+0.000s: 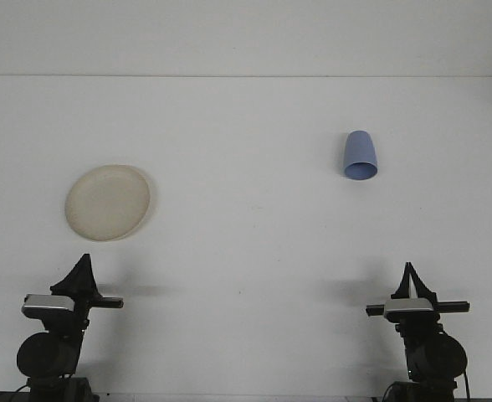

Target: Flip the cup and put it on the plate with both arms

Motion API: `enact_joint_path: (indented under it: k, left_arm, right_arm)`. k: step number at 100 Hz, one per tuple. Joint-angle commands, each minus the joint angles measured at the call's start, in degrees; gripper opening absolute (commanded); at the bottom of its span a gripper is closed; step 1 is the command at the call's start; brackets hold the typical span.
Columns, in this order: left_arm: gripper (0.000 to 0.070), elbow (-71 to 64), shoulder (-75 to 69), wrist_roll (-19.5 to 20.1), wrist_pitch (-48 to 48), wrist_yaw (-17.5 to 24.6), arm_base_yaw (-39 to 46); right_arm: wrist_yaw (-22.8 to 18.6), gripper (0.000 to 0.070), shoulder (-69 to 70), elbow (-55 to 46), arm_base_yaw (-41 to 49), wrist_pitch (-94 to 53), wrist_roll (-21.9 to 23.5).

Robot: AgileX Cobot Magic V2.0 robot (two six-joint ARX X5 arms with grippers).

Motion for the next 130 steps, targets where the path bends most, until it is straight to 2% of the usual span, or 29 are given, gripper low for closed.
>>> enact_joint_path:
  k: [1, 81, 85, 96, 112, 120, 130]
  left_arm:
    - [0.0014, -1.11, -0.04, 0.15, 0.57, -0.17, 0.04]
    - [0.0014, -1.11, -0.04, 0.15, 0.57, -0.17, 0.04]
    - [0.0014, -1.11, -0.04, 0.13, 0.59, -0.17, 0.04]
    - [0.0014, -1.11, -0.04, 0.15, 0.57, -0.17, 0.04]
    - [0.0014, -1.11, -0.04, 0.15, 0.57, -0.17, 0.04]
    - [0.0014, -1.11, -0.04, 0.15, 0.57, -0.15, 0.04]
    - [0.0014, -1.11, -0.04, 0.15, 0.57, -0.17, 0.04]
  right_arm:
    - [0.13, 0.0, 0.02, -0.11, -0.17, 0.59, -0.28]
    - [-0.61, 0.0, 0.02, -0.11, -0.17, 0.59, 0.85]
    - [-1.46, 0.0, 0.02, -0.11, -0.17, 0.61, 3.26]
    - [-4.66, 0.0, 0.02, -0.11, -0.17, 0.68, 13.77]
    - [-3.93, 0.0, 0.02, -0.11, -0.17, 1.09, 30.01]
    - [-3.89, 0.0, 0.02, 0.59, -0.17, 2.23, 35.15]
    - [-3.65, 0.0, 0.22, 3.65, -0.17, 1.55, 37.79]
